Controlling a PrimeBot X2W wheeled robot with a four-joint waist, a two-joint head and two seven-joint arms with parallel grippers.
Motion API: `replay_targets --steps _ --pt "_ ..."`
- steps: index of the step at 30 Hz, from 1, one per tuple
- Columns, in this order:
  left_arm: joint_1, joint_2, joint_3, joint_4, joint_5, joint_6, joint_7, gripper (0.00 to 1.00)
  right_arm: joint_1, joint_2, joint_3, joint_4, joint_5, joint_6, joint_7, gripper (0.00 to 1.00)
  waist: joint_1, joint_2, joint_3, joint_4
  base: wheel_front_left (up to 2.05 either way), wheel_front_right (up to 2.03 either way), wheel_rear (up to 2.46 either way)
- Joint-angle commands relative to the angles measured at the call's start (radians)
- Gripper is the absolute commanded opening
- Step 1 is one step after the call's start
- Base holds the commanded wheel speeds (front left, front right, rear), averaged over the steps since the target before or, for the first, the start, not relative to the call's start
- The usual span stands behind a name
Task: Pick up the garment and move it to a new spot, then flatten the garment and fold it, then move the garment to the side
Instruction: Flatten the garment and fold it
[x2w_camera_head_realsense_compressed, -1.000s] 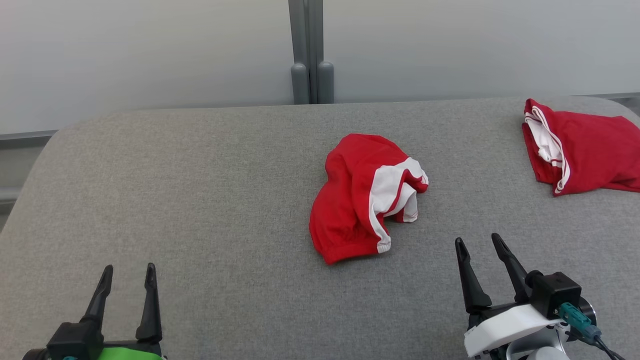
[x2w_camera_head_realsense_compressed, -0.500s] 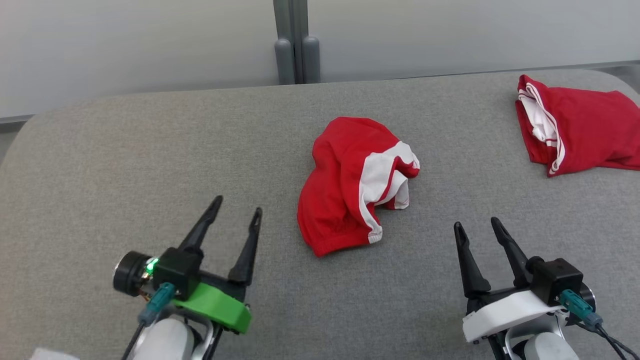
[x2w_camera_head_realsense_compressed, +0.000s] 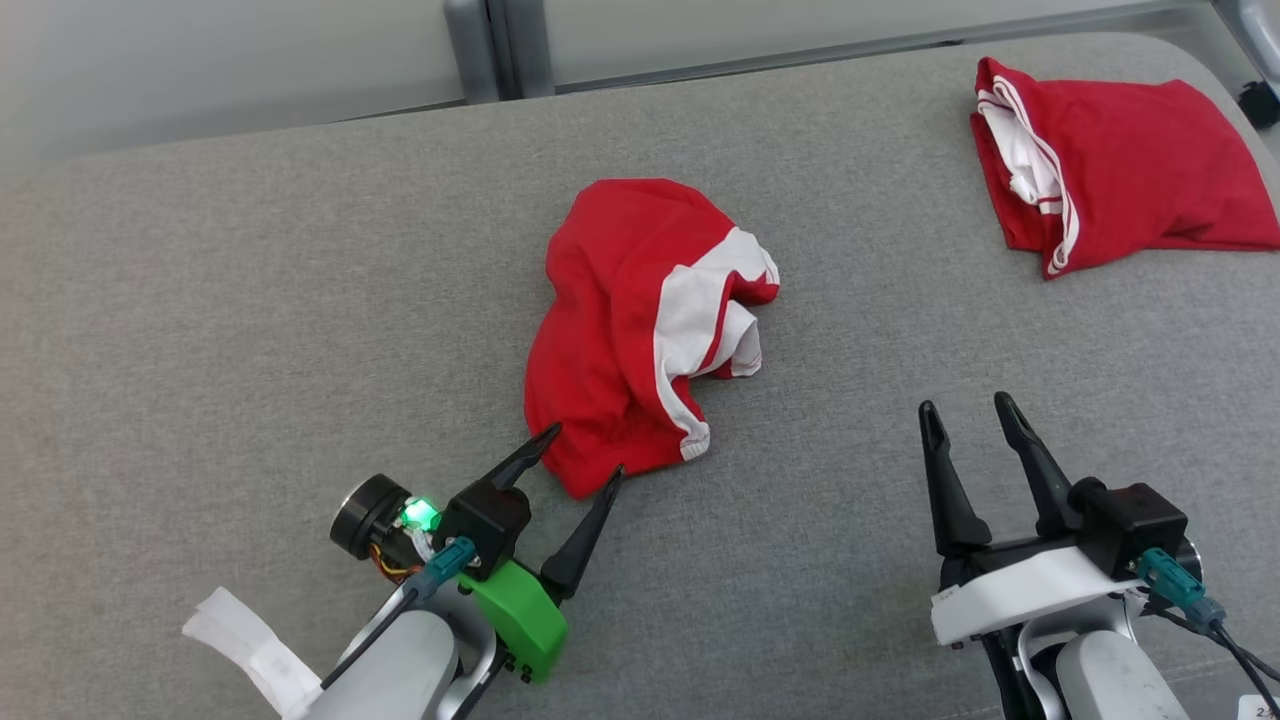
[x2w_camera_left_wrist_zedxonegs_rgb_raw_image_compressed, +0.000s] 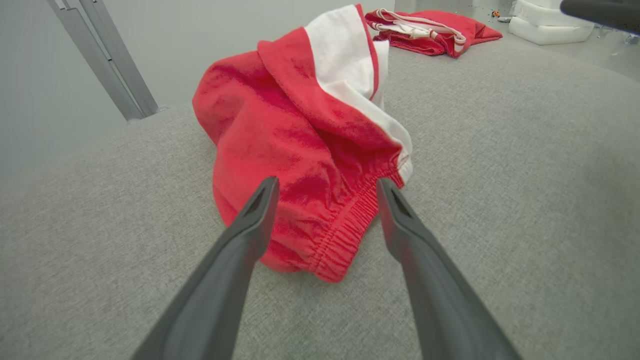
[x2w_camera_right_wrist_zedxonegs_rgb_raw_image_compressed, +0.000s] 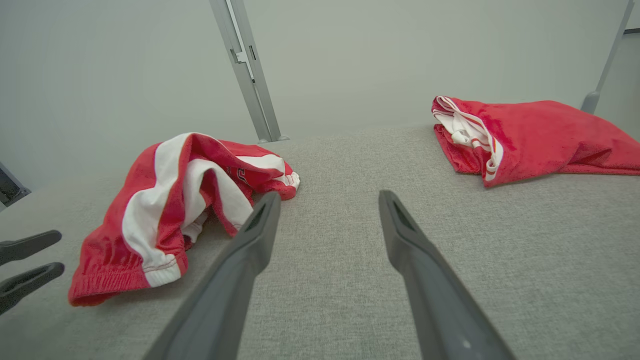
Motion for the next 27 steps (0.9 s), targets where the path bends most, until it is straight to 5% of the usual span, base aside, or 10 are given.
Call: replay_targets --steps 1,9,10,12,18,27 --pt "-0.021 0.008 -0.007 0.018 -0.015 0.002 0.000 1.00 -0.017 -0.002 -0.003 -0.007 0.006 -0.002 -0.003 1.00 0.0000 0.0000 0.034 -0.032 0.00 0.00 0.00" --pt "-0.066 0.002 -0.058 0.141 -0.023 0.002 0.000 1.00 -0.025 -0.002 -0.012 -0.015 -0.001 -0.002 -0.003 1.00 0.0000 0.0000 0.056 -0.053 0.00 0.00 0.00" --pt "-0.070 -0.002 -0.054 0.149 -0.025 0.002 0.000 0.76 -0.026 -0.002 -0.014 -0.015 -0.002 -0.002 -0.003 1.00 0.0000 0.0000 0.056 -0.053 0.00 0.00 0.00" --pt "-0.081 -0.010 -0.041 0.166 -0.028 0.002 0.000 0.00 -0.025 -0.002 -0.017 -0.017 -0.004 -0.002 -0.003 1.00 0.0000 0.0000 0.055 -0.052 0.00 0.00 0.00" --pt "-0.092 -0.028 -0.004 0.183 -0.021 0.002 0.000 0.00 -0.022 -0.002 -0.024 -0.019 -0.007 -0.002 -0.003 1.00 0.0000 0.0000 0.047 -0.033 0.00 0.00 0.00" --pt "0.008 -0.052 0.165 -0.035 -0.074 0.002 0.000 0.00 0.011 -0.002 -0.031 -0.006 -0.007 -0.002 -0.003 1.00 0.0000 0.0000 0.002 0.035 0.00 0.00 0.00"
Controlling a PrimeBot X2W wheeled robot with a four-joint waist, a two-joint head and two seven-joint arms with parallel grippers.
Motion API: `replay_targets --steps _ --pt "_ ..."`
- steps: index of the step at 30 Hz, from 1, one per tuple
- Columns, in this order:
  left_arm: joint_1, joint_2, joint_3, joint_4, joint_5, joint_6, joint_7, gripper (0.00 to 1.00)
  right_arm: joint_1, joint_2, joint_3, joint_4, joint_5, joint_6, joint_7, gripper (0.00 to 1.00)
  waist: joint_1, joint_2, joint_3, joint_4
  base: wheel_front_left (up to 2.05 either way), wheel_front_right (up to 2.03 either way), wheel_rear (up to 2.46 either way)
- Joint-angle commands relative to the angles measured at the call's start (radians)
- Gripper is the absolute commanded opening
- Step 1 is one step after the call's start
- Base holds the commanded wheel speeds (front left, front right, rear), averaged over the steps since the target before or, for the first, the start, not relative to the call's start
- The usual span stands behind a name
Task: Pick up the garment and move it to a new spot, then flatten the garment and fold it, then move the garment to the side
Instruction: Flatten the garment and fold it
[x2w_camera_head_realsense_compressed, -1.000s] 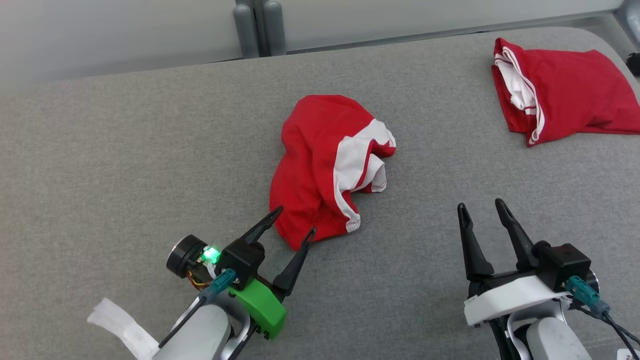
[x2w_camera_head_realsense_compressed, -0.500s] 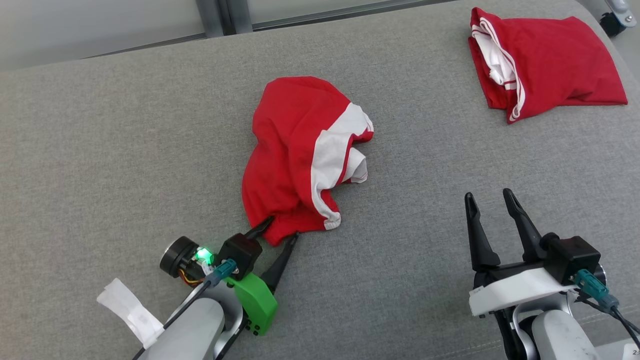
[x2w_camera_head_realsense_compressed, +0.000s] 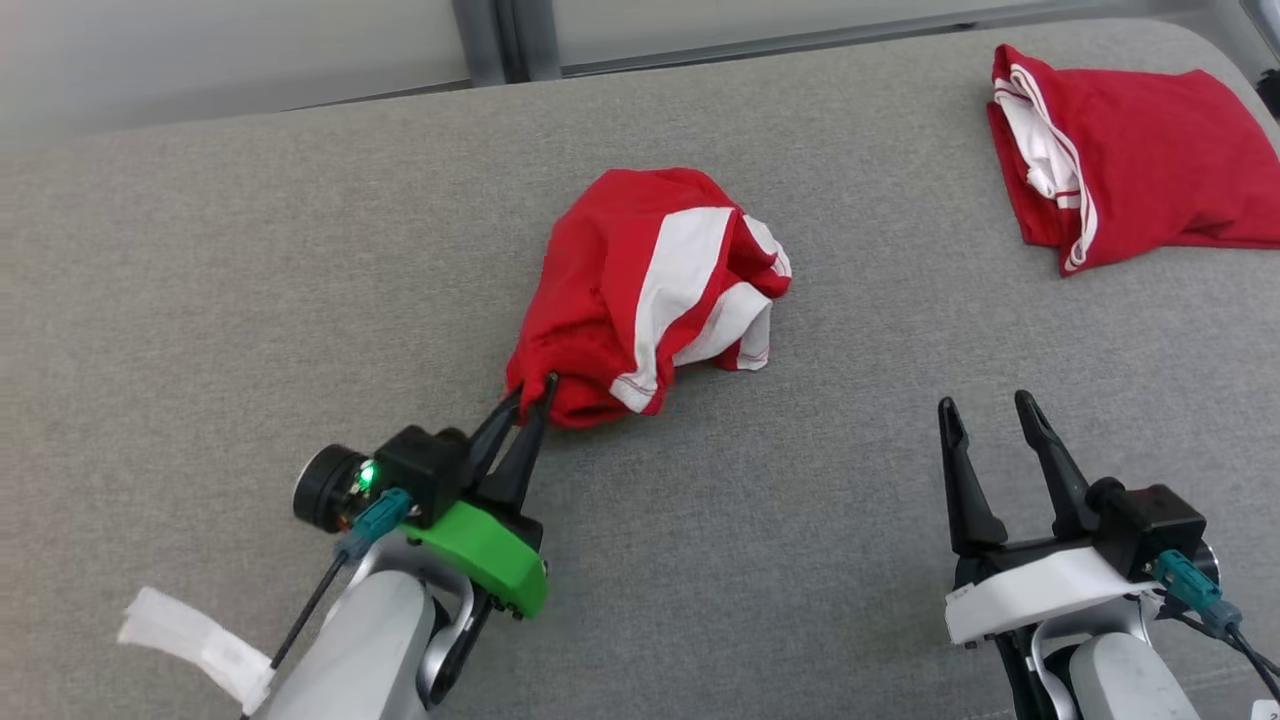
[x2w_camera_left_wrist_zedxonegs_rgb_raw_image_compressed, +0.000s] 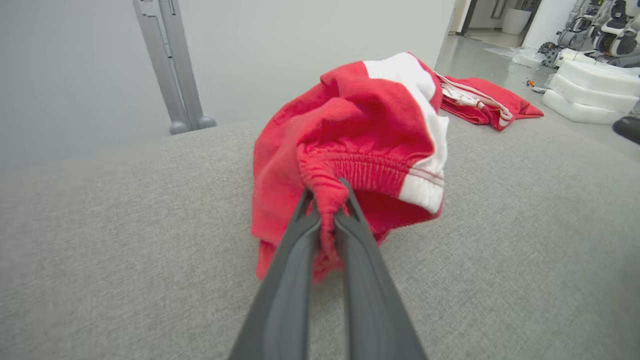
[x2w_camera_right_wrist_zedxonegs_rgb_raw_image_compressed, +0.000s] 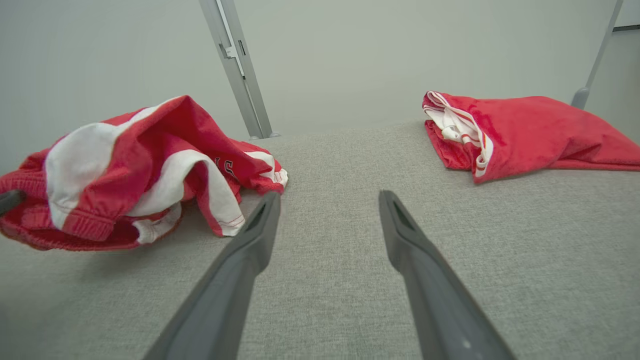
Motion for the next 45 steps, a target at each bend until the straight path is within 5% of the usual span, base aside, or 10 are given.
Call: replay_targets --steps 1,13,14,15,36,45 --pt "0.032 0.005 0.023 -0.027 -0.011 0.002 0.000 0.00 0.011 -0.002 0.000 0.003 -0.003 -0.002 -0.003 1.00 -0.0001 -0.0001 -0.027 0.034 0.00 0.00 0.00" --pt "0.277 0.057 0.173 -0.102 0.007 0.002 0.000 0.02 0.028 -0.002 0.012 0.022 -0.011 -0.002 -0.003 1.00 -0.0001 -0.0001 -0.072 0.109 0.00 0.00 0.00" --pt "0.283 0.056 0.181 -0.097 0.010 0.002 0.000 0.44 0.030 -0.002 0.013 0.023 -0.011 -0.002 -0.003 1.00 -0.0001 -0.0001 -0.074 0.111 0.00 0.00 0.00" --pt "0.288 0.050 0.192 -0.096 0.013 0.002 0.000 1.00 0.031 -0.002 0.012 0.025 -0.011 -0.002 -0.003 1.00 -0.0001 -0.0001 -0.077 0.113 0.00 0.00 0.00" --pt "0.403 -0.063 0.557 -0.333 0.143 0.043 0.000 1.00 0.061 -0.002 0.000 0.039 -0.012 -0.002 -0.003 1.00 -0.0001 -0.0001 -0.137 0.147 0.00 0.00 0.00" --pt "0.414 -0.078 0.590 -0.345 0.192 0.017 0.000 1.00 0.004 -0.026 0.000 0.068 -0.034 -0.002 -0.003 1.00 -0.0001 -0.0001 -0.128 0.169 0.00 0.00 0.00"
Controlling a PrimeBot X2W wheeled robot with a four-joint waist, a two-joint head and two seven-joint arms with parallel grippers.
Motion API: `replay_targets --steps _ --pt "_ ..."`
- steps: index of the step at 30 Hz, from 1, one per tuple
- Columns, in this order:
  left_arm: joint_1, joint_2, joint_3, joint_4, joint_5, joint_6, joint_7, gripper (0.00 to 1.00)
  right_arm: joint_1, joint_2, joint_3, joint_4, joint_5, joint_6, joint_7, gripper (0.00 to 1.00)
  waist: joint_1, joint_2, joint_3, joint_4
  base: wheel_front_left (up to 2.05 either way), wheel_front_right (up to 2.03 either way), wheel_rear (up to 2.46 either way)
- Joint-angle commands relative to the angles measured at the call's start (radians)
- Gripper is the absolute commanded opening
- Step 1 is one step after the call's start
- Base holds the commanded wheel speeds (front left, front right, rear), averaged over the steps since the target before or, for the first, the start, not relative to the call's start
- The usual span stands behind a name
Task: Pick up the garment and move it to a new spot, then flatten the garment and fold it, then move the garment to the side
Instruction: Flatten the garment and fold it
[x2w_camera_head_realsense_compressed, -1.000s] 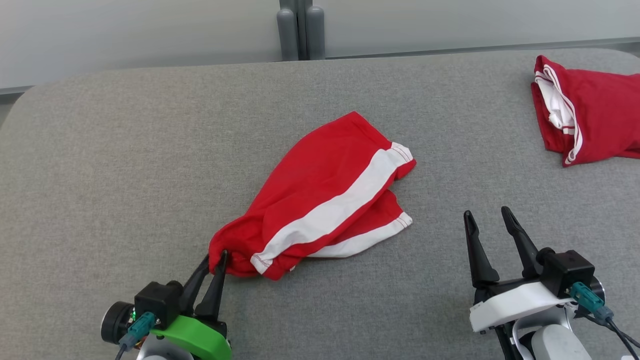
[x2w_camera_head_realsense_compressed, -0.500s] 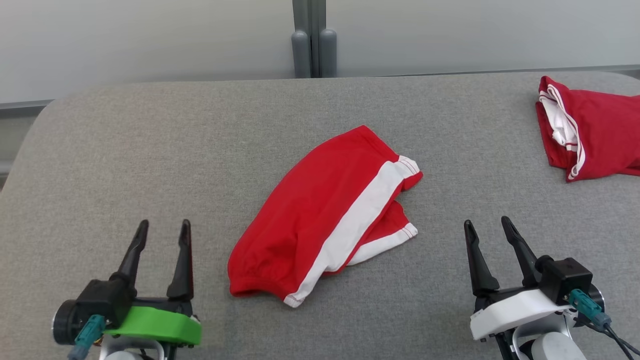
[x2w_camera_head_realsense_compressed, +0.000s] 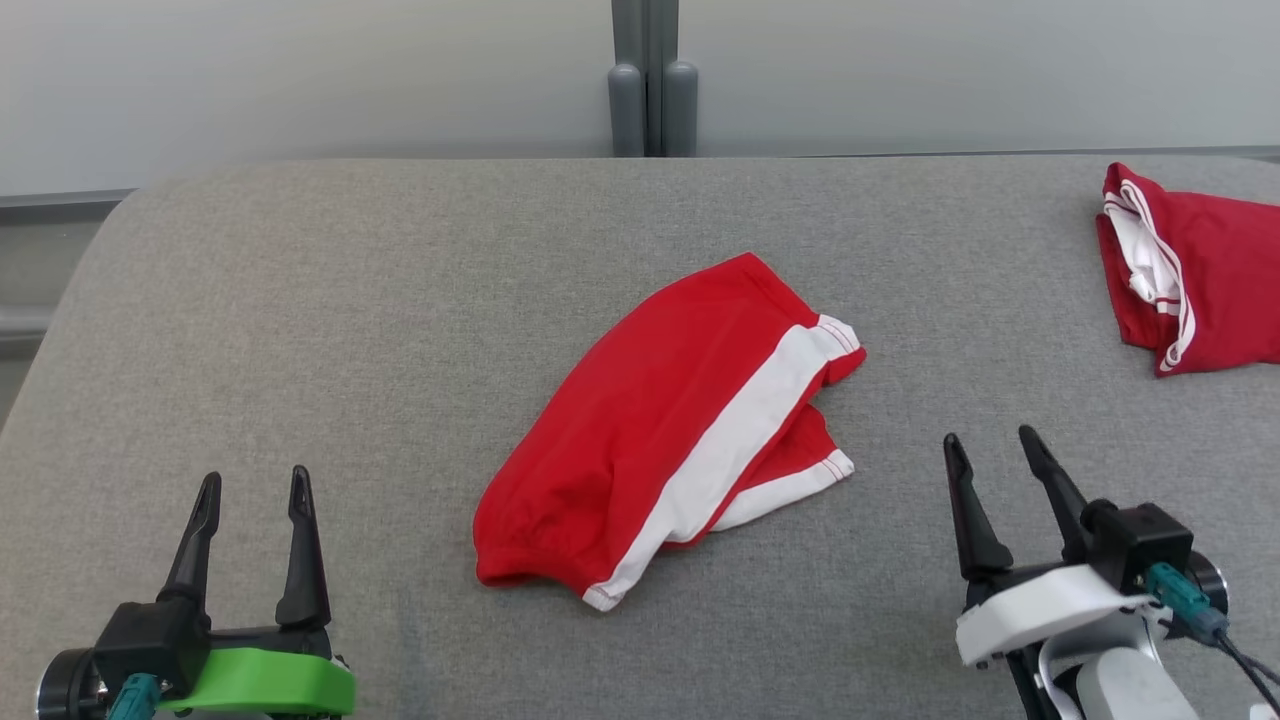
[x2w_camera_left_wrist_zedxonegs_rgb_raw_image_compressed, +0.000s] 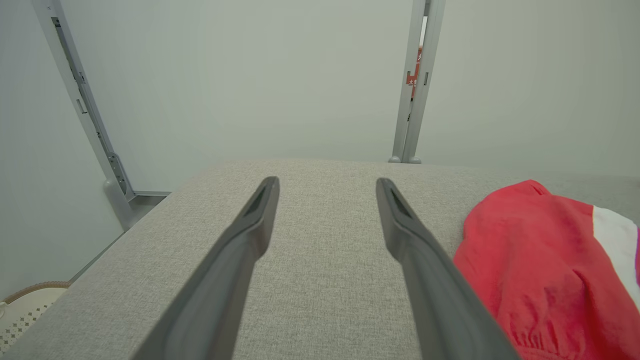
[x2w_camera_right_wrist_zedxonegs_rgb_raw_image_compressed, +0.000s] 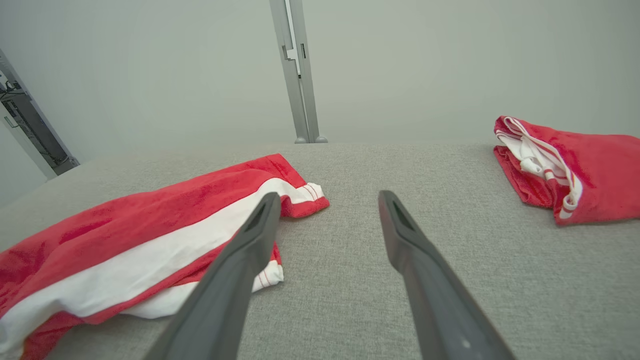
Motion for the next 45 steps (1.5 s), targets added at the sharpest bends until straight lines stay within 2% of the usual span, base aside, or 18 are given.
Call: replay_targets --steps 1,8,19,27,34,35,36,37,45 --pt "-0.010 -0.005 0.001 -0.002 0.014 -0.003 0.000 1.00 -0.042 -0.015 0.005 0.012 -0.010 -0.002 -0.003 1.00 0.0000 -0.0001 0.009 0.009 0.00 0.00 0.00" --pt "-0.048 -0.018 -0.034 0.019 0.001 -0.013 0.000 1.00 -0.229 -0.082 0.065 0.121 -0.031 -0.002 0.029 1.00 0.0000 -0.0001 0.046 0.058 0.00 0.00 0.00" --pt "-0.103 -0.027 -0.069 0.045 -0.018 -0.017 0.000 1.00 -0.535 -0.150 0.127 0.448 -0.043 -0.002 0.110 1.00 0.0000 -0.0001 0.121 0.165 0.00 0.00 0.00" --pt "-0.118 -0.028 -0.089 0.054 -0.045 -0.018 0.000 1.00 -0.618 -0.182 0.145 0.679 -0.038 -0.002 0.115 1.00 0.0000 -0.0001 0.145 0.210 0.00 0.00 0.00" --pt "-0.128 -0.028 -0.097 0.059 -0.060 -0.018 0.000 1.00 -0.650 -0.184 0.162 0.809 -0.016 -0.002 0.114 1.00 0.0000 -0.0001 0.158 0.216 0.00 0.00 0.00" --pt "-0.130 -0.028 -0.099 0.060 -0.062 -0.018 0.000 1.00 -0.652 -0.178 0.165 0.824 -0.011 -0.002 0.112 0.69 0.0000 -0.0001 0.160 0.216 0.00 0.00 0.00" --pt "-0.131 -0.028 -0.099 0.060 -0.063 -0.018 0.000 1.00 -0.654 -0.172 0.169 0.831 -0.005 -0.002 0.105 0.19 0.0000 -0.0001 0.160 0.215 0.00 0.00 0.00" --pt "-0.131 -0.028 -0.098 0.061 -0.064 -0.018 0.000 1.00 -0.657 -0.167 0.175 0.838 0.002 -0.002 0.095 0.00 0.0000 -0.0001 0.158 0.212 0.00 0.00 0.00" --pt "-0.086 -0.027 -0.085 0.072 -0.047 -0.018 0.000 1.00 -0.619 -0.156 0.196 0.803 0.063 -0.002 0.008 0.00 0.0000 -0.0001 0.102 0.151 0.00 0.00 0.00"
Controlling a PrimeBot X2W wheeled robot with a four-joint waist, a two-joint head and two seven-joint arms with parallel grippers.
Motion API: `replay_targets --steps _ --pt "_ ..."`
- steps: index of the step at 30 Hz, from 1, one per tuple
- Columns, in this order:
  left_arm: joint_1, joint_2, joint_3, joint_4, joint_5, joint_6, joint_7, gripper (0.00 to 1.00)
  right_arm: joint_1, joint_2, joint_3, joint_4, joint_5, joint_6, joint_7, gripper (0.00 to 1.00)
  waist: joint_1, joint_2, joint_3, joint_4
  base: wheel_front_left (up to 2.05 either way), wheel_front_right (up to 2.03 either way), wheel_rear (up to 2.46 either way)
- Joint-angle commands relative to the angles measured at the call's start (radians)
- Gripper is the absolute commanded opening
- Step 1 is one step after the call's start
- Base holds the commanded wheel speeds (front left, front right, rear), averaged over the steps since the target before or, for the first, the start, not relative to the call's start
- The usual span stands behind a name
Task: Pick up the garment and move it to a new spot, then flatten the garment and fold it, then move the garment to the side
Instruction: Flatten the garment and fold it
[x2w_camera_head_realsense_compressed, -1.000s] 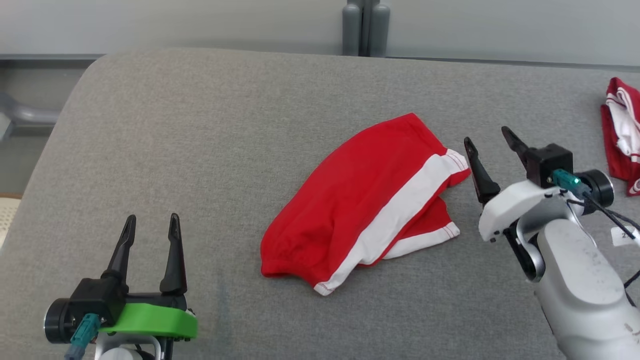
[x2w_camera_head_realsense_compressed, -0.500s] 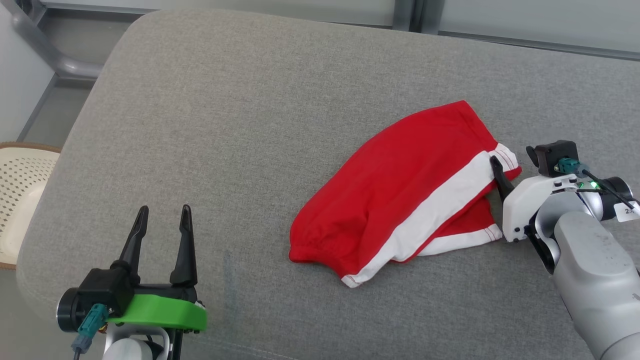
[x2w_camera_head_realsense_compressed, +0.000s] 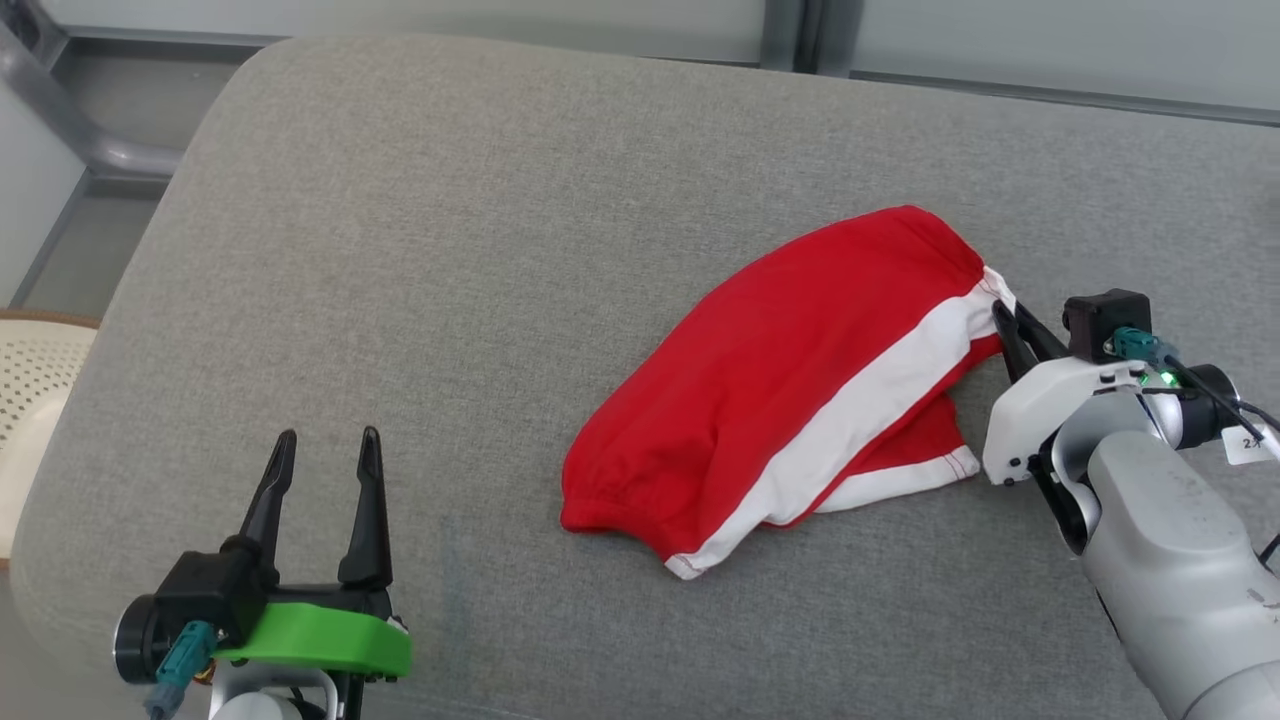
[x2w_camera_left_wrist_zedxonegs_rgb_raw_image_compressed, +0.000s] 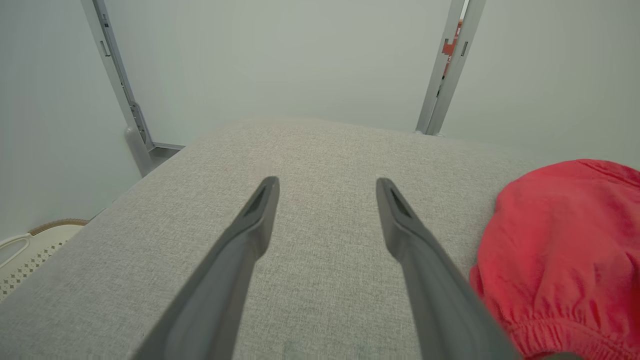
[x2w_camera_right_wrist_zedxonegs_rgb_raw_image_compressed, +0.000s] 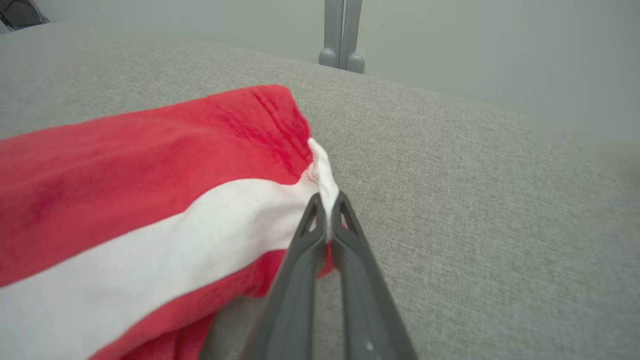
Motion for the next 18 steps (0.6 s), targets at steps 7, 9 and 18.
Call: replay_targets --steps 7,9,18 --pt "0.048 0.001 0.006 0.004 0.016 -0.002 0.000 1.00 0.186 -0.012 -0.033 -0.218 0.132 -0.002 -0.015 0.00 -0.0001 0.0000 -0.078 -0.117 0.00 0.00 0.00" --pt "0.055 0.001 0.003 0.005 0.019 -0.002 0.000 1.00 0.259 -0.023 -0.041 -0.291 0.160 -0.002 -0.015 0.00 -0.0001 0.0000 -0.086 -0.138 0.00 0.00 0.00" --pt "0.063 0.001 0.003 0.009 0.025 -0.001 0.000 1.00 0.573 -0.020 -0.126 -0.616 0.237 -0.002 0.095 0.00 -0.0001 0.0000 -0.093 -0.186 0.00 0.00 0.00"
